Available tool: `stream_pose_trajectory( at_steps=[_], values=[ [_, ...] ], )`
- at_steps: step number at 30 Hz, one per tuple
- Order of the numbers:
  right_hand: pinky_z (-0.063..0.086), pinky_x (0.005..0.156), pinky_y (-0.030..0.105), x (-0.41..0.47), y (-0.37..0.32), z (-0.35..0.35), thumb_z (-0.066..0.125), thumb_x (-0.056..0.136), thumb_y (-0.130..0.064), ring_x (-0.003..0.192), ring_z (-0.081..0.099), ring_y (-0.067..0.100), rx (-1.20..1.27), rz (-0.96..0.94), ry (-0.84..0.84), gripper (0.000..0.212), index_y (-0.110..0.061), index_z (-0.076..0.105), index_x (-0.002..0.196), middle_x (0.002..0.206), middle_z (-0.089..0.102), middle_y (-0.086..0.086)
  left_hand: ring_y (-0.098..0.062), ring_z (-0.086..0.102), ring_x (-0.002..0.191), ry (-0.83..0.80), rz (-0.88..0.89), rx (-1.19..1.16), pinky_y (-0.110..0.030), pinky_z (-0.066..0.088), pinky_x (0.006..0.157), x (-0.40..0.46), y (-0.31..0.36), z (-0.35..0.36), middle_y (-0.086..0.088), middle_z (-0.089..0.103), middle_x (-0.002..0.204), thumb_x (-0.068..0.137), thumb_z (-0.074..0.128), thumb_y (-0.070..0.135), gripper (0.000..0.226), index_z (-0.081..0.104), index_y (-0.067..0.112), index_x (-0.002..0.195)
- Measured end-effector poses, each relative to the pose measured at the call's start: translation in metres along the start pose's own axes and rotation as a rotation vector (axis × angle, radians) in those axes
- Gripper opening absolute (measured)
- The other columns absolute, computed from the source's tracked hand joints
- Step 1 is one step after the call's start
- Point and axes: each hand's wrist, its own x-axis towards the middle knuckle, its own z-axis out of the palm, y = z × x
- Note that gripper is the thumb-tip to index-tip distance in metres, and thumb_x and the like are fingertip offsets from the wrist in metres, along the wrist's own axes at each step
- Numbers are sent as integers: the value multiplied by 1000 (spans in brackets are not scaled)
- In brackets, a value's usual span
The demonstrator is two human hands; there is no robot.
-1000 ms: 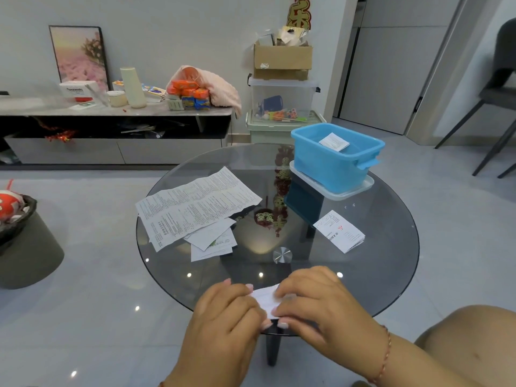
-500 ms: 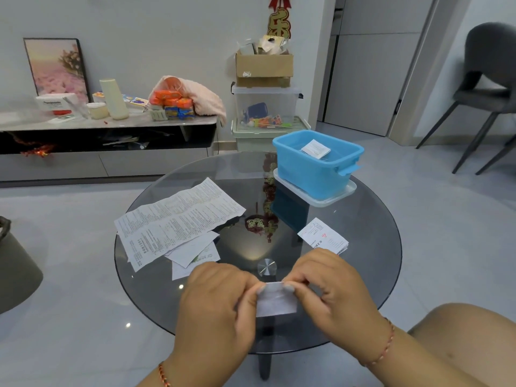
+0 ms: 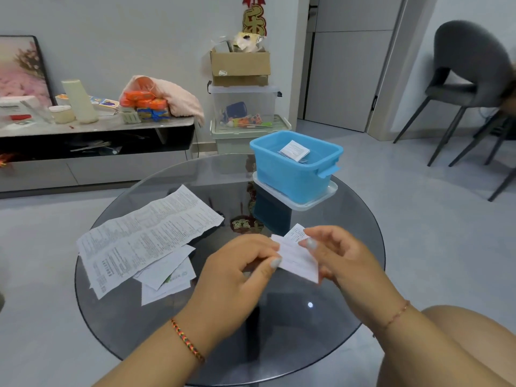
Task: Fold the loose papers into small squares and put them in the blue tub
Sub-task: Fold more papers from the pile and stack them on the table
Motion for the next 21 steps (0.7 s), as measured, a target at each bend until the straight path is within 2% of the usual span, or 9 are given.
stream_pose_trajectory(
  at_steps=[3,6,8,11,13,15,17,21],
  values=[
    [50,58,29,11,5,-3,70,79,-2,68,60,19,-89,-30,101,19,-17,66,89,89,67,9,6,53,104,-8,-42,58,-3,38,84,10,-11,13,17,61,104,83,67,8,11,70,18,85],
    [53,63,32,24,11,-5,71,78,-4,63,56,16,-289,-67,228,17,-20,65,79,75,65,3,9,49,104,-38,-142,140,0,34,86,27,-23,25,14,56,109,85,65,10,14,71,22,87],
    [49,60,22,33,18,-6,70,79,-6,61,54,10,-406,-73,272,17,-21,64,74,70,63,-3,4,50,101,-91,-163,180,2,30,86,35,-29,32,10,57,109,87,62,10,15,71,20,92],
    [35,56,12,44,27,-7,68,81,-12,66,52,5,-617,-95,302,14,-22,62,74,78,61,-5,-1,50,106,-140,-186,215,-2,30,89,37,-30,37,10,56,114,90,59,14,16,69,20,100],
    [33,59,16,46,32,-8,68,82,-15,74,51,8,-740,-117,308,12,-22,61,75,85,57,-5,2,46,108,-135,-185,234,-1,26,90,33,-29,34,13,53,118,91,58,17,16,67,23,102],
    [31,68,20,43,34,-8,69,82,-17,87,47,13,-819,-157,335,9,-22,62,79,89,52,-6,8,42,102,-125,-165,261,6,22,87,27,-28,26,15,52,115,91,58,18,15,67,23,102],
    [30,72,22,39,31,-7,69,82,-18,91,42,13,-853,-210,363,6,-21,64,81,90,49,-6,11,42,97,-117,-158,275,9,20,83,19,-28,15,18,53,110,89,59,18,14,67,24,99],
    [31,71,23,34,26,-4,71,79,-17,86,44,14,-831,-310,406,7,-21,66,78,86,50,-6,11,44,101,-85,-208,306,3,27,82,1,-30,-9,19,54,101,86,62,17,11,66,27,90]
  ],
)
